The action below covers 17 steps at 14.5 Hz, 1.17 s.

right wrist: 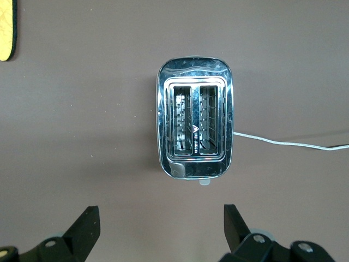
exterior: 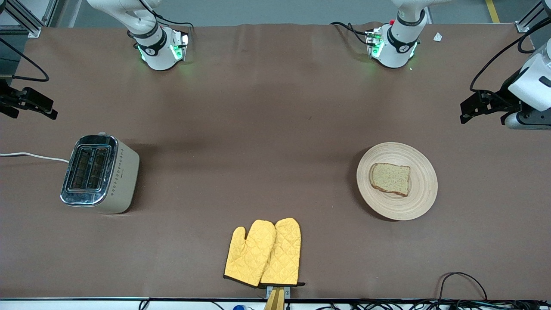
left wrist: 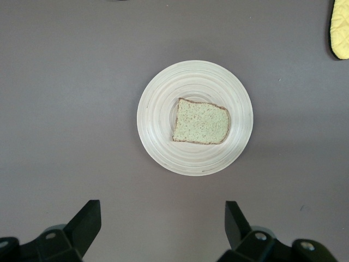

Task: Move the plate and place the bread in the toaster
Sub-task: 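Reach the left gripper toward the rim of the wooden plate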

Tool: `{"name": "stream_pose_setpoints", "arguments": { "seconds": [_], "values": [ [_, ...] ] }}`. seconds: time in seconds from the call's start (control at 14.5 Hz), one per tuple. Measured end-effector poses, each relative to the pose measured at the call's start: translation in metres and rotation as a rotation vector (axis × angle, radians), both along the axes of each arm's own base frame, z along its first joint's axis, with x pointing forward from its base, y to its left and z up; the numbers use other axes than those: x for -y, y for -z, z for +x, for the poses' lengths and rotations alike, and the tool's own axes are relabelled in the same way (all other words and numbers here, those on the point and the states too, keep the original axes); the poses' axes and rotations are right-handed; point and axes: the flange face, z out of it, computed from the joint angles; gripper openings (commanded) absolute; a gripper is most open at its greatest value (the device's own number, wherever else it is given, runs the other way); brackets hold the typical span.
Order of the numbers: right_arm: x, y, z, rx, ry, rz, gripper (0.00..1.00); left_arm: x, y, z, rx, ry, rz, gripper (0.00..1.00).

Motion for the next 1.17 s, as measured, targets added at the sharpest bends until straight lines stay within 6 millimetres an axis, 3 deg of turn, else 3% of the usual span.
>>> {"name": "stream_pose_setpoints", "arguments": {
  "seconds": [0.48, 0.62, 0.69, 0.83, 0.97, 1.03, 1.17],
  "values": [
    [-0.007, 0.0, 0.0, 0.0, -0.01, -0.001, 1.0, -0.003, 0.005, 0.002, -0.007, 0.002, 0.041, 1.0],
    [-0.009, 0.0, 0.001, 0.0, -0.014, -0.001, 1.0, -0.033, 0.027, 0.01, -0.067, -0.014, 0.007, 1.0],
    [-0.01, 0.0, 0.001, 0.001, -0.016, -0.001, 1.0, -0.065, 0.047, 0.017, -0.109, -0.014, -0.069, 1.0],
    [-0.011, 0.0, 0.001, 0.001, -0.017, -0.001, 1.0, -0.156, 0.106, 0.028, -0.171, -0.046, -0.277, 1.0],
    [-0.01, 0.0, 0.001, 0.001, -0.016, -0.001, 1.0, -0.237, 0.191, 0.031, -0.215, -0.087, -0.513, 1.0],
    [-0.01, 0.0, 0.001, 0.001, -0.015, -0.001, 1.0, -0.259, 0.239, 0.031, -0.244, -0.104, -0.611, 1.0],
    [-0.01, 0.0, 0.001, 0.0, -0.015, -0.001, 1.0, -0.267, 0.33, 0.039, -0.297, -0.113, -0.767, 1.0]
  ]
}}
